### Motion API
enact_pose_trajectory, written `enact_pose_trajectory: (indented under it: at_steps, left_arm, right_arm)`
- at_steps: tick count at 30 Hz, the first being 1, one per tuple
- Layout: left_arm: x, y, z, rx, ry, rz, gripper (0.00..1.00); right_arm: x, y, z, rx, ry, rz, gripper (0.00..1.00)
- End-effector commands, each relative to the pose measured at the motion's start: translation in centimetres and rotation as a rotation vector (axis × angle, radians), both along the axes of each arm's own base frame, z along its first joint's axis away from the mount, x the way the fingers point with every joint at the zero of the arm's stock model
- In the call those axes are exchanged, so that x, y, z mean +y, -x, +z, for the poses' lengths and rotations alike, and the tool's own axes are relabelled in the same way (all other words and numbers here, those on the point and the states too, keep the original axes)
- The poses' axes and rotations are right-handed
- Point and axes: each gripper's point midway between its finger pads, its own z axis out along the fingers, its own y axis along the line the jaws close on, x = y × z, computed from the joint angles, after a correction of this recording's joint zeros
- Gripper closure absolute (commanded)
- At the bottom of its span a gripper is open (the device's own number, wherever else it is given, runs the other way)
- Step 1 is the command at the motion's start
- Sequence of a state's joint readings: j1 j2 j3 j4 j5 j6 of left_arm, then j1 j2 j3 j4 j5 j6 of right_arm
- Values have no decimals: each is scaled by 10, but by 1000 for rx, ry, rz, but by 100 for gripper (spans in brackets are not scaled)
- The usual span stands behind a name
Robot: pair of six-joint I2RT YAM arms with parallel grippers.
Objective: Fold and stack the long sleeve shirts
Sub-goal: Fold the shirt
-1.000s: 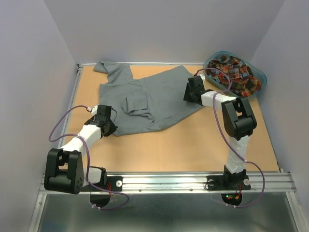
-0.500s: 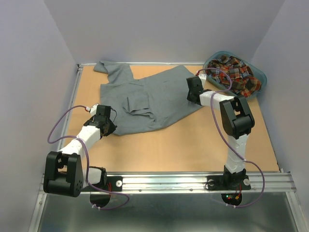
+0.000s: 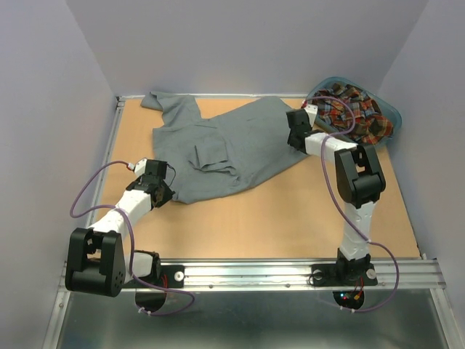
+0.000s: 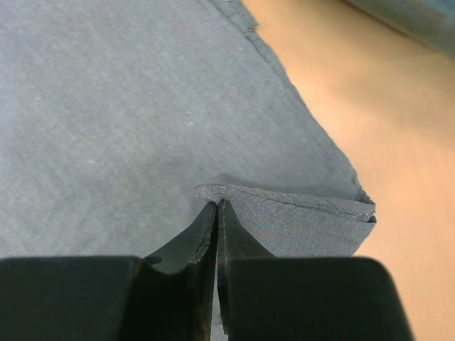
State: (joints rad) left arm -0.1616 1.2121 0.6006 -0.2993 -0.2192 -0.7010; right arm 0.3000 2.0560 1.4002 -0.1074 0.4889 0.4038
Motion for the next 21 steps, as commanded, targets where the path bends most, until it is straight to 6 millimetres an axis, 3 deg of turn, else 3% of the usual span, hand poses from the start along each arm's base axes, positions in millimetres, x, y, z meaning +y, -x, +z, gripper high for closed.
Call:
enact_pose_trajectory:
  at_steps: [1,7,11,14,15,18,21]
  left_arm:
    - [6,5,0,-5,-17,26,90]
    - [3,2,2,-14,-5,8,90]
    - [-4,-4,15,-61,17,-29,74]
    - [-14,-8,29,-110,56,-92,49]
    - [-18,-9,32,-123,67,-113,37]
    - [-33,-13,47,-176,122,-171,27]
    - [-52,-18,56,-206,152,-232,25]
  right_arm:
    - [-17,-14,32,-78,2,-64,94]
    - [-30,-20,28,-75,-14,-85,91]
    - [-23,-24,29,-73,-32,-52,86]
    - [-19,-24,34,-78,-47,-33,79]
    - [-18,-22,40,-87,-55,-27,72]
    - [-14,-16,55,-102,-78,10,56]
    - [-4,-4,67,-104,-116,79,51]
